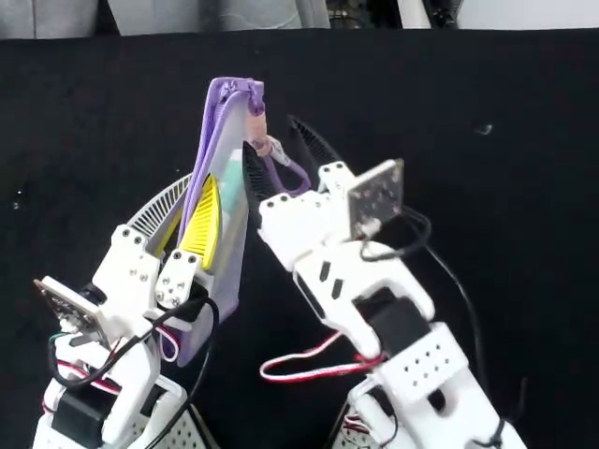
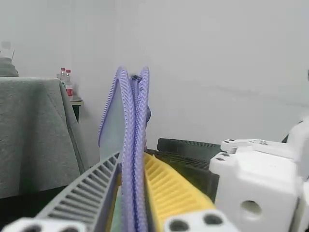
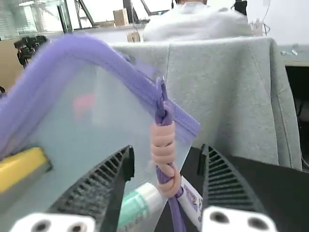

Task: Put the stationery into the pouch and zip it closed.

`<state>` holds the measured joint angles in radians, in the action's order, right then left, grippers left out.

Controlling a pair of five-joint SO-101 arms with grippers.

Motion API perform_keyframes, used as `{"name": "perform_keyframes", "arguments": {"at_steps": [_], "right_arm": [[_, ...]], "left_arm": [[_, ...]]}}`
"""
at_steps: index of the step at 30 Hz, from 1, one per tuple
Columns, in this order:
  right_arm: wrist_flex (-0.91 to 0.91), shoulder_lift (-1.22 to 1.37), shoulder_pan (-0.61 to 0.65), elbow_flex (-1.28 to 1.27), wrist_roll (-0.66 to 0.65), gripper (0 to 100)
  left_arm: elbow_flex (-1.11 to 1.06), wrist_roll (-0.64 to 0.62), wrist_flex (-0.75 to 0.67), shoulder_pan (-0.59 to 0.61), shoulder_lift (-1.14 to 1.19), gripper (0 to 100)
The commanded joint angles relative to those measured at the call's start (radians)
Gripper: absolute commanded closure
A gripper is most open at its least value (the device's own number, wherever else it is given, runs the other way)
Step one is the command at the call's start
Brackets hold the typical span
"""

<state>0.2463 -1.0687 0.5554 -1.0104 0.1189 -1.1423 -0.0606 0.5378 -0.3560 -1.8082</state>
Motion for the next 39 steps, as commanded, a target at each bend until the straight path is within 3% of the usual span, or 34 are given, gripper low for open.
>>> {"name": "perform_keyframes", "arguments": {"at_steps": [1, 7, 12, 27, 39], "right_arm": [[-0.046, 0.079, 0.006, 0.094, -0.043, 79.3], [-0.044, 0.188, 0.003, 0.179, -0.052, 81.0], [-0.044, 0.189, -0.026, 0.179, -0.052, 99.2], [-0.002, 0.228, -0.338, 0.209, -0.054, 98.8], [-0.219, 0.731, -0.439, 0.351, -0.055, 98.8]], "left_arm": [[0.024, -0.014, -0.043, -0.012, -0.017, 97], [0.028, -0.011, -0.025, -0.010, -0.017, 97], [0.028, -0.011, -0.017, -0.010, -0.017, 97], [0.028, -0.011, -0.015, -0.010, -0.017, 97], [0.028, -0.015, -0.015, -0.010, -0.018, 97]]}}
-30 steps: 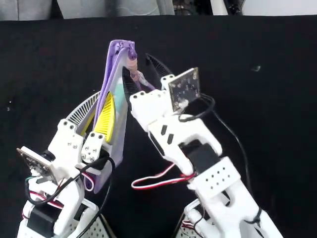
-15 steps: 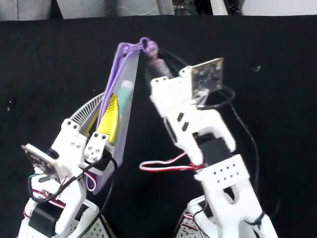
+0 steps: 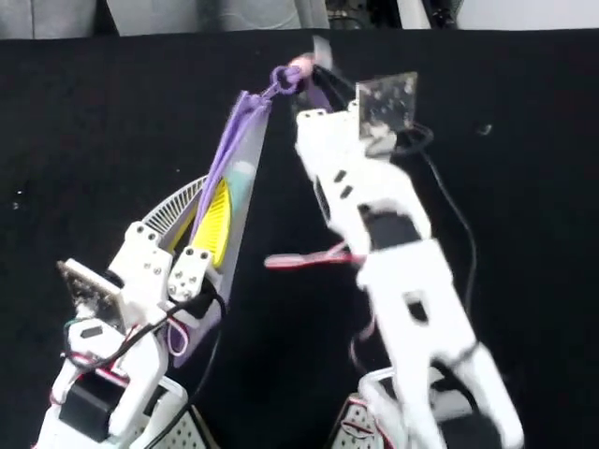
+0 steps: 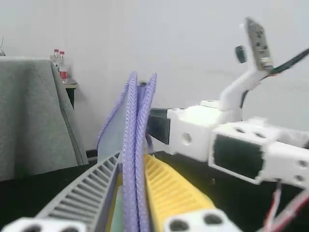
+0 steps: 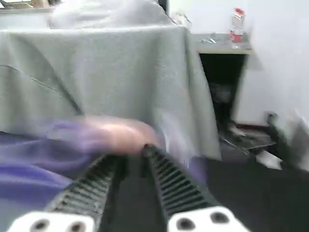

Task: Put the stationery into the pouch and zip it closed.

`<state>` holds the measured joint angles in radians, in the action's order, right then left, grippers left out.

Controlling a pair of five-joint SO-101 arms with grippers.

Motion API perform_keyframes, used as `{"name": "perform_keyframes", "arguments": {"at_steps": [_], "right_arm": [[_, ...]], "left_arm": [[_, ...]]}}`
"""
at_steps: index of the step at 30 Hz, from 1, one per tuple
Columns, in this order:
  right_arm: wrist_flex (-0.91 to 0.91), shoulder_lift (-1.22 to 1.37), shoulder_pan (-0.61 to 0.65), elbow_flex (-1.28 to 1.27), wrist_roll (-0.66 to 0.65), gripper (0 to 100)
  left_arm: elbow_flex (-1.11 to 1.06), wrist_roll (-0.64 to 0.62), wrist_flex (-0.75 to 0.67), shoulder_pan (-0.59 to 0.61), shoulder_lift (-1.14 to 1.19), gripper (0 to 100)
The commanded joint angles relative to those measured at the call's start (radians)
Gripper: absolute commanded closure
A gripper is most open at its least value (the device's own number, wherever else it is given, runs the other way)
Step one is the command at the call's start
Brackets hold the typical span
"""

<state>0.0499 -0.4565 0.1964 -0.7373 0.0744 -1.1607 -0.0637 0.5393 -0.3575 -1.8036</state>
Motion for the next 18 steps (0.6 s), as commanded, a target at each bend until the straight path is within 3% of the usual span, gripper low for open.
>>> {"name": "perform_keyframes", "arguments": {"at_steps": [1, 8, 13, 18], "right_arm": [[-0.023, 0.159, -0.083, 0.099, -0.011, 98.8], [-0.023, 0.357, -0.084, 0.179, -0.086, 98.8], [0.011, 0.268, -0.084, 0.165, -0.100, 97.2], [0.087, 0.041, -0.046, 0.093, -0.089, 76.3]], "left_arm": [[0.047, -0.012, -0.017, -0.008, -0.023, 97], [0.064, -0.012, -0.015, -0.008, -0.023, 97], [0.062, -0.012, -0.014, -0.008, -0.023, 97], [0.088, -0.012, 0.021, -0.010, -0.023, 97]]}}
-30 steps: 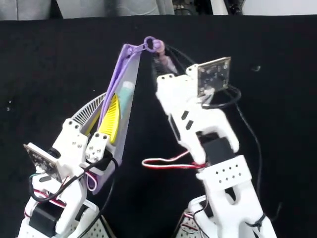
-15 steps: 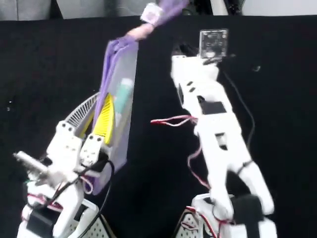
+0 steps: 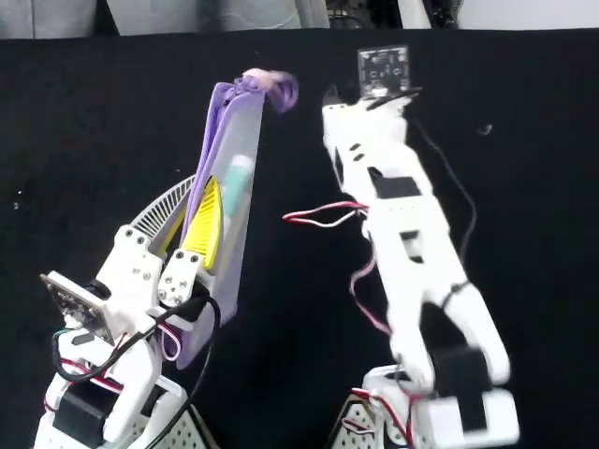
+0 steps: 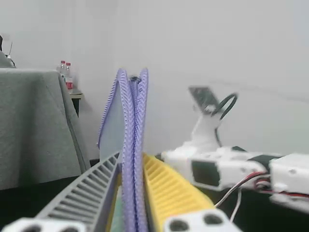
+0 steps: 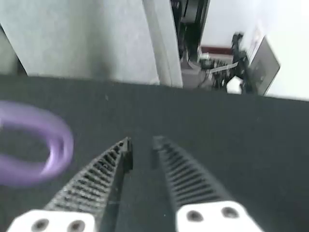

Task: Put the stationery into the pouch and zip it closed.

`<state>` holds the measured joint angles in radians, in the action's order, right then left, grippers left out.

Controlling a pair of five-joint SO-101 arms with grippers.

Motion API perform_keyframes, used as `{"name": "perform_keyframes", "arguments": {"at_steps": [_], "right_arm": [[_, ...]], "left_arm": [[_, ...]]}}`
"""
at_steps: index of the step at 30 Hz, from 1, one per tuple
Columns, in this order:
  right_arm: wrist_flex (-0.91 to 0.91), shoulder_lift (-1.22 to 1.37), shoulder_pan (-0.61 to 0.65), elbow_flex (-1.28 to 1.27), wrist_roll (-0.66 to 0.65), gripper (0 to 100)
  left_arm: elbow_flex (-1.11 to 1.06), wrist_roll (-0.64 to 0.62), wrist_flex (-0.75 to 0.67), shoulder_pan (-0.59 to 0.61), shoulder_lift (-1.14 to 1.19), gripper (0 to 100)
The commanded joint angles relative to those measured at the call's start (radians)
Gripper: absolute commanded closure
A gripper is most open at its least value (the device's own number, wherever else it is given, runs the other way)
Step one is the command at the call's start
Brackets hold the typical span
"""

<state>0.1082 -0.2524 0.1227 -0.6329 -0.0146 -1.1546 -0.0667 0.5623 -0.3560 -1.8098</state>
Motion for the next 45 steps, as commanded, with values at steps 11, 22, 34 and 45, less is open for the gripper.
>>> {"name": "perform_keyframes", "arguments": {"at_steps": [11, 22, 34, 45], "right_arm": [[0.031, -0.647, 0.209, -0.311, -0.075, 78.0], [0.037, -0.705, 0.201, -0.415, -0.233, 78.3], [-0.135, -0.680, 0.196, -0.461, -0.307, 78.4], [-0.190, -0.378, 0.172, -0.252, -0.310, 90.6]], "left_arm": [[0.090, -0.003, -0.005, -0.128, -0.015, 97], [0.104, 0.120, 0.003, -0.255, -0.015, 97], [0.101, 0.117, 0.037, -0.259, -0.015, 97], [0.101, 0.118, 0.046, -0.259, -0.015, 97]]}}
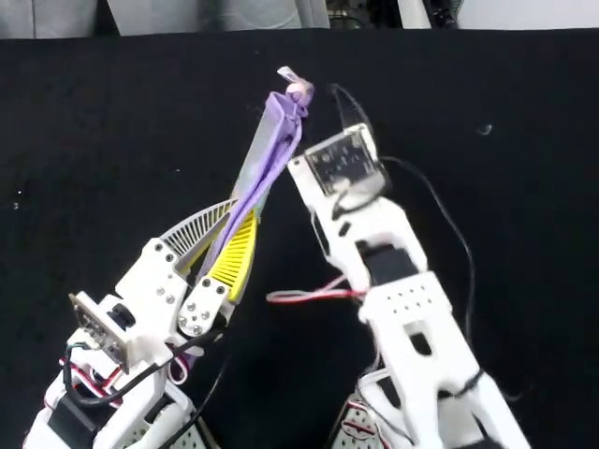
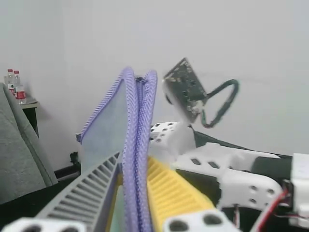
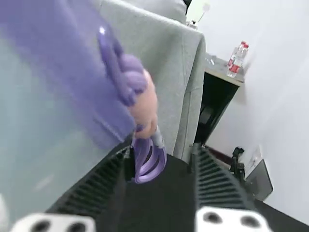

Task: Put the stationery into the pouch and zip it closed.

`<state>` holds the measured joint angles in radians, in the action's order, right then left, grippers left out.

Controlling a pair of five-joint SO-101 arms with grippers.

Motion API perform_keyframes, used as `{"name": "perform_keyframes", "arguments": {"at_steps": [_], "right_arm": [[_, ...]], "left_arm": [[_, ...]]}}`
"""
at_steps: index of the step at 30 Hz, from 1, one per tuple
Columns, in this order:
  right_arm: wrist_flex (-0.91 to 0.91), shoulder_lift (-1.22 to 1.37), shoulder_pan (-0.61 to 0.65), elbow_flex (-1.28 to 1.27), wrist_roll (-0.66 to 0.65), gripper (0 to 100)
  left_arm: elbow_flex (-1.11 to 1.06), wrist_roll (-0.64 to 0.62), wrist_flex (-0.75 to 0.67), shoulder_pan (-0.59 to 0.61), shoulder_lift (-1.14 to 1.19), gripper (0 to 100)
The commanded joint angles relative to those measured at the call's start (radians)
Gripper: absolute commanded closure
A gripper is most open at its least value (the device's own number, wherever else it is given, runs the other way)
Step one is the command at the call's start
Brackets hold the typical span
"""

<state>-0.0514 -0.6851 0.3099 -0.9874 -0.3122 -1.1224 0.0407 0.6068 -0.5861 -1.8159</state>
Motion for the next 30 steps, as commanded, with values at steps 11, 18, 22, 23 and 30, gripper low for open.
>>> {"name": "perform_keyframes", "arguments": {"at_steps": [11, 18, 22, 23, 30], "right_arm": [[-0.032, 0.088, -0.117, 0.151, -0.011, 98.6], [-0.025, 0.084, -0.189, 0.119, -0.005, 98.6], [-0.025, 0.004, -0.221, 0.048, -0.005, 98.6], [-0.025, -0.031, -0.218, 0.024, -0.008, 98.6], [-0.025, -0.289, -0.150, -0.147, -0.009, 86.7]], "left_arm": [[0.068, 0.014, 0.031, -0.028, -0.009, 97], [0.068, 0.017, 0.031, -0.019, -0.009, 97], [0.067, 0.017, 0.031, -0.019, -0.009, 97], [0.067, 0.017, 0.031, -0.019, -0.009, 97], [0.067, 0.017, 0.031, -0.021, -0.009, 97]]}}
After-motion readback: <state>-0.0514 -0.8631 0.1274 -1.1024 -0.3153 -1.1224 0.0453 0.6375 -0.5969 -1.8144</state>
